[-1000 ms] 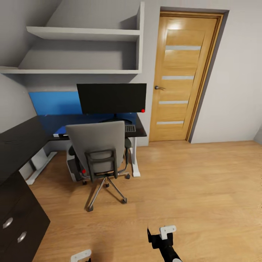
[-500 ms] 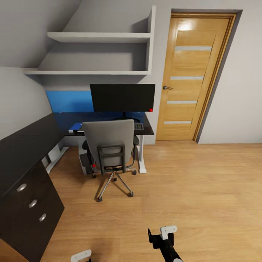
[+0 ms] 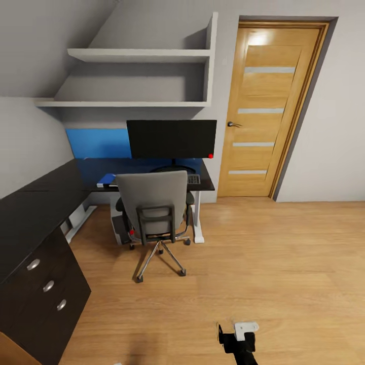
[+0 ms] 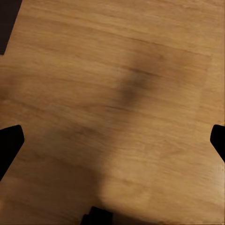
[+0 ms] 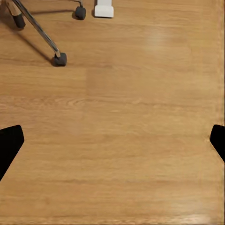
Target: In the bedroom, organize the workspace by keeping the computer under the desk, ensuring the monitor is on the desk, placing the keyboard on the desk next to the monitor, placing the mouse on the desk next to the keyboard, moving the folder from the swivel chair onto the desk next to the mouse, stacking the notebook on top of the folder with the pen on top of the notebook, and positioning the swivel chair next to the desk.
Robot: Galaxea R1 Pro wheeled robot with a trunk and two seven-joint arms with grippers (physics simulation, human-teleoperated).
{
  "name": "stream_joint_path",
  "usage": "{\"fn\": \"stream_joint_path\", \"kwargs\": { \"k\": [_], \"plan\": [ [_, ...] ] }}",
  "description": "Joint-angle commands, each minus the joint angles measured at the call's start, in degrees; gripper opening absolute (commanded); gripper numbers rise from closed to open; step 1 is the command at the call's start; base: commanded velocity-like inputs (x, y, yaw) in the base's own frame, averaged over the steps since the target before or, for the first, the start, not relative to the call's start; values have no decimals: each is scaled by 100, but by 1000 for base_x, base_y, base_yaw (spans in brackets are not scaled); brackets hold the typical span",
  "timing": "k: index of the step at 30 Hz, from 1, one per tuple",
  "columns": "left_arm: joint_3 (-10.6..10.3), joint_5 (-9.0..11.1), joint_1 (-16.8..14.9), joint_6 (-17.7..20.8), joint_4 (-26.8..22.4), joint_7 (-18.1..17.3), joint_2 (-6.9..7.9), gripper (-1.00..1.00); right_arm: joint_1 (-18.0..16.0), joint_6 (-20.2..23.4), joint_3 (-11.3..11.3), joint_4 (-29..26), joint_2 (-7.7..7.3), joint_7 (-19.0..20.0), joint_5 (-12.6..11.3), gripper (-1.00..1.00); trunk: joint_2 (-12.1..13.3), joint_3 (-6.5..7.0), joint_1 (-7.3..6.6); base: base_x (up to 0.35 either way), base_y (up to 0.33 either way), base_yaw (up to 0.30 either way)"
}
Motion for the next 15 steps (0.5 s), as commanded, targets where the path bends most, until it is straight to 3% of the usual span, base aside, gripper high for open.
{"fn": "stream_joint_path", "kwargs": {
  "k": [1,7,11,15],
  "plan": [
    [-53,42,-4,-63,47,26,-1,100,30,-20,57,12,3,-118,-33,100,39,14,-23,0,0,0],
    [-52,41,-4,-645,416,-66,-31,100,420,-164,54,13,-6,-605,-36,100,280,121,-155,0,0,0],
    [-48,48,-2,-873,511,-364,-72,100,889,-930,49,16,-96,-707,-39,100,440,193,-243,0,0,0],
    [-45,49,37,-1073,528,-472,-70,100,1170,-1390,50,20,-168,-729,-42,100,600,265,-331,0,0,0]
  ]
}}
